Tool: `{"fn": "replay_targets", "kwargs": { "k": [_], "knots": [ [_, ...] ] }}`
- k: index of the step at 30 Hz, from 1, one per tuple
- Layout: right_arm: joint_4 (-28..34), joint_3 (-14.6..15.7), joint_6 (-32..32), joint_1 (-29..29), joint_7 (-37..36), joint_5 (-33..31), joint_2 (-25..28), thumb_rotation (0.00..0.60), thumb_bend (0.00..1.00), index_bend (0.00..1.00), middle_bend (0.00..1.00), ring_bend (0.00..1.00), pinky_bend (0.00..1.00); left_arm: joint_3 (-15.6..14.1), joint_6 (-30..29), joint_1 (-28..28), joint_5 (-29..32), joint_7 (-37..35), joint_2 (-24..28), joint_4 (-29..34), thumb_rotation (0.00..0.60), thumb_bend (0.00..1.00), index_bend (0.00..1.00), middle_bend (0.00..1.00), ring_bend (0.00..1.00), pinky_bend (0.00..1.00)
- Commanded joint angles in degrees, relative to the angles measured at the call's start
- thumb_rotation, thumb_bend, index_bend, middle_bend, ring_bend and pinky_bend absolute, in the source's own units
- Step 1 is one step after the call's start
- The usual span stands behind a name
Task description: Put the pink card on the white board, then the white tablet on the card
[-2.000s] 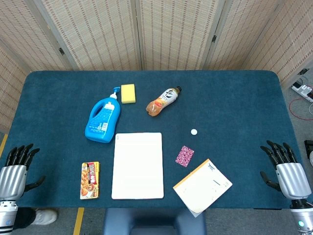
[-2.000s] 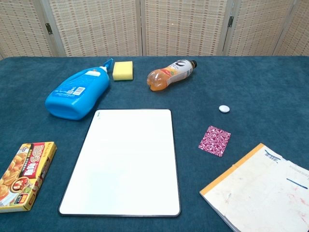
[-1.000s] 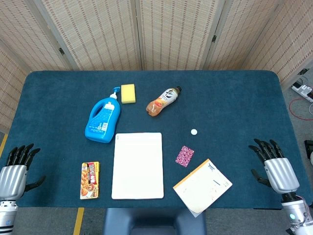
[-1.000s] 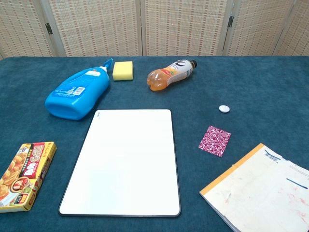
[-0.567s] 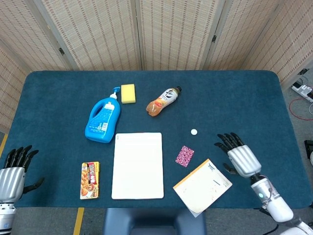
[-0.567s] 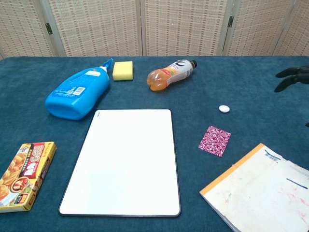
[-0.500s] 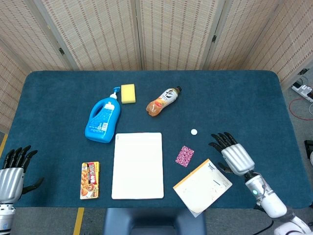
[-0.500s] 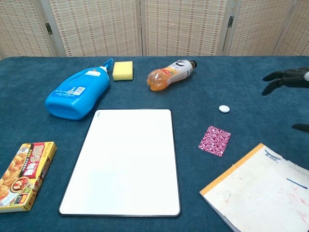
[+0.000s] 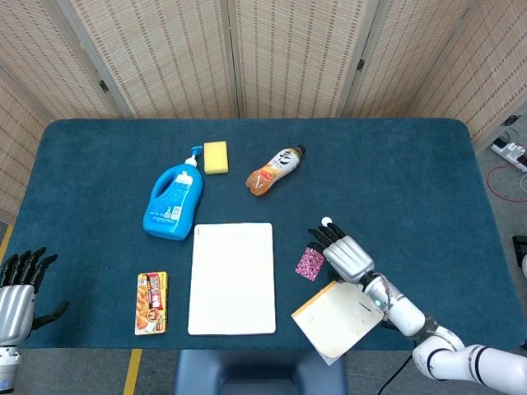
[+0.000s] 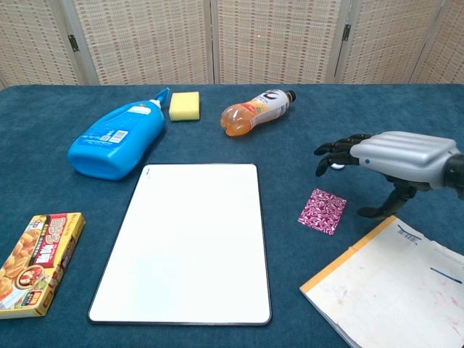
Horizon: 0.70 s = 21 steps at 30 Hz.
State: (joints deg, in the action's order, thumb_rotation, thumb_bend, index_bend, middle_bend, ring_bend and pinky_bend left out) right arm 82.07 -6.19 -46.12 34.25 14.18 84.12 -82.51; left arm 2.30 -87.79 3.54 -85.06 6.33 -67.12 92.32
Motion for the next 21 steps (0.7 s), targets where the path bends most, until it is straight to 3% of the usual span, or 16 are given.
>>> {"fn": "replay_targets", "kwargs": {
  "k": [1,21],
  "knots": [
    [-2.23,0.24,2.06,1.83,1.71,-1.86,-2.07,0.600,0.34,0.20,0.06,0.00,0.00,-0.02,0.11,-0.06,0.11,-0.17,-0.09,-0.20,0.600,0.24,0.20,0.11,0.09,0.00],
    [-5.26,1.63,4.97,6.18,4.75,-6.40,-4.62,0.600,0.34,0.20,0.06,0.00,0.00,0.29,0.44,-0.28,0.75,-0.52,-0.07,-0.99,0.600,0.24,0.20,0.11,0.09,0.00]
  ]
}}
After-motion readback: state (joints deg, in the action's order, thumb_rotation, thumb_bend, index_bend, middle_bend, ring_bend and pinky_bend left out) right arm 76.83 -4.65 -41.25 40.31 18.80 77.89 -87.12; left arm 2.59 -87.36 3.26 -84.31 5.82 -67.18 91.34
